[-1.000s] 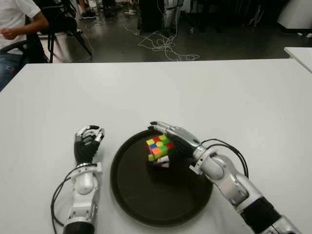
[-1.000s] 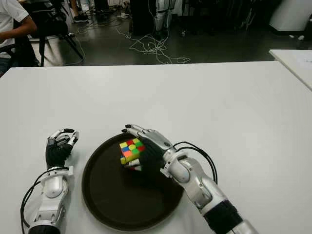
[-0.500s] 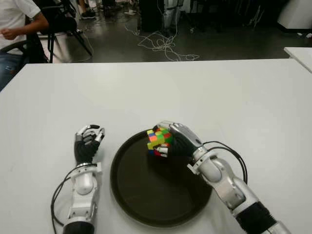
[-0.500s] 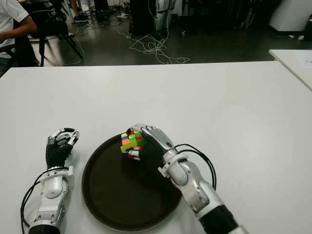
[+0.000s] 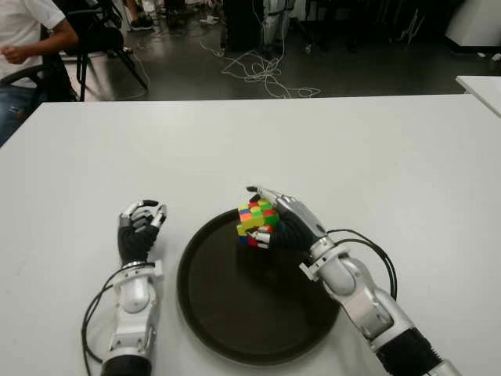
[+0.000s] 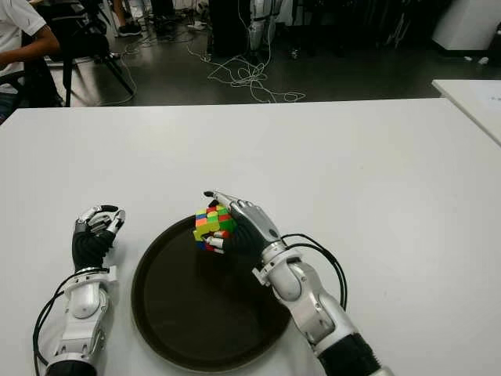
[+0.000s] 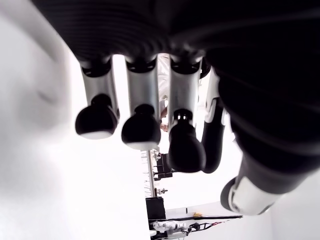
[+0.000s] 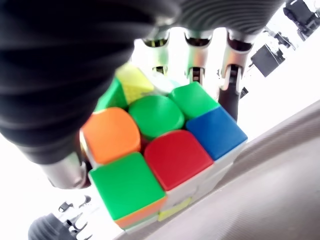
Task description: Pick up the Rubik's Cube and put it in the plate
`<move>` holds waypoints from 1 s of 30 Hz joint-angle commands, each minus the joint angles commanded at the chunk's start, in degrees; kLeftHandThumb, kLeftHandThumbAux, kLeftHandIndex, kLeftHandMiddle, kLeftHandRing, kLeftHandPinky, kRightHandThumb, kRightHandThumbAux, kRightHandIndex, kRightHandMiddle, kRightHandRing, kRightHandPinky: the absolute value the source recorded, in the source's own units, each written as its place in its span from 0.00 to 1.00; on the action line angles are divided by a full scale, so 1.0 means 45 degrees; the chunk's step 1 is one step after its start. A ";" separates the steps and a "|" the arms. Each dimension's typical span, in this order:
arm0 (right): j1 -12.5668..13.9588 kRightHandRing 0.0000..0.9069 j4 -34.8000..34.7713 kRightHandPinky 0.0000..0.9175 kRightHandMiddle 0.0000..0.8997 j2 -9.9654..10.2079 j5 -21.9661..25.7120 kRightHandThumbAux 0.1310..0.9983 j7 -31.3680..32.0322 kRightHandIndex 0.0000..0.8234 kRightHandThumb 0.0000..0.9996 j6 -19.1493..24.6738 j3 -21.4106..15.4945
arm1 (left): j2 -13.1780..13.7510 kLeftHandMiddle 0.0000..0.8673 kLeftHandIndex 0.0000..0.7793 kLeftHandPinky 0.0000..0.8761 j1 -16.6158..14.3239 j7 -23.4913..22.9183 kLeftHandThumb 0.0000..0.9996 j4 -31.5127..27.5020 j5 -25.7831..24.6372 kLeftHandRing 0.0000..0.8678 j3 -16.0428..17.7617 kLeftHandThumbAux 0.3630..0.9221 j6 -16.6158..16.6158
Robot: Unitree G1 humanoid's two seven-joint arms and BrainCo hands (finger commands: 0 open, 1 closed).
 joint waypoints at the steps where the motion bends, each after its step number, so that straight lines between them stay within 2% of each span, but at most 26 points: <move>1: -0.0005 0.33 0.0019 0.43 0.25 -0.0001 0.0022 0.60 0.0014 0.09 0.50 -0.0034 -0.0005 | -0.0004 0.94 0.57 0.94 0.0007 -0.0003 0.71 -0.0020 -0.0003 0.96 -0.0001 0.61 0.0017; 5: -0.0022 0.33 0.0072 0.44 0.24 0.0000 0.0094 0.60 0.0046 0.10 0.56 -0.0168 -0.0026 | -0.0159 0.93 0.57 0.95 0.0132 0.0142 0.71 -0.0379 0.0011 0.96 -0.0015 0.61 0.0154; 14: -0.0040 0.34 0.0086 0.44 0.26 0.0043 -0.0047 0.59 -0.0018 0.13 0.63 -0.0154 -0.0025 | -0.0119 0.94 0.57 0.95 0.0089 0.0240 0.71 -0.0241 0.0072 0.97 0.0007 0.61 0.0112; 23: -0.0048 0.30 0.0011 0.37 0.26 -0.0031 -0.0082 0.63 0.0274 0.12 0.57 0.0014 0.0003 | -0.0019 0.94 0.57 0.94 0.0047 0.0186 0.71 -0.0193 0.0104 0.96 -0.0024 0.61 0.0339; 30: -0.0057 0.31 0.0071 0.39 0.25 -0.0012 -0.0077 0.62 0.0287 0.12 0.56 -0.0048 -0.0031 | 0.0002 0.93 0.57 0.94 0.0051 0.0185 0.70 -0.0228 0.0128 0.96 -0.0043 0.61 0.0440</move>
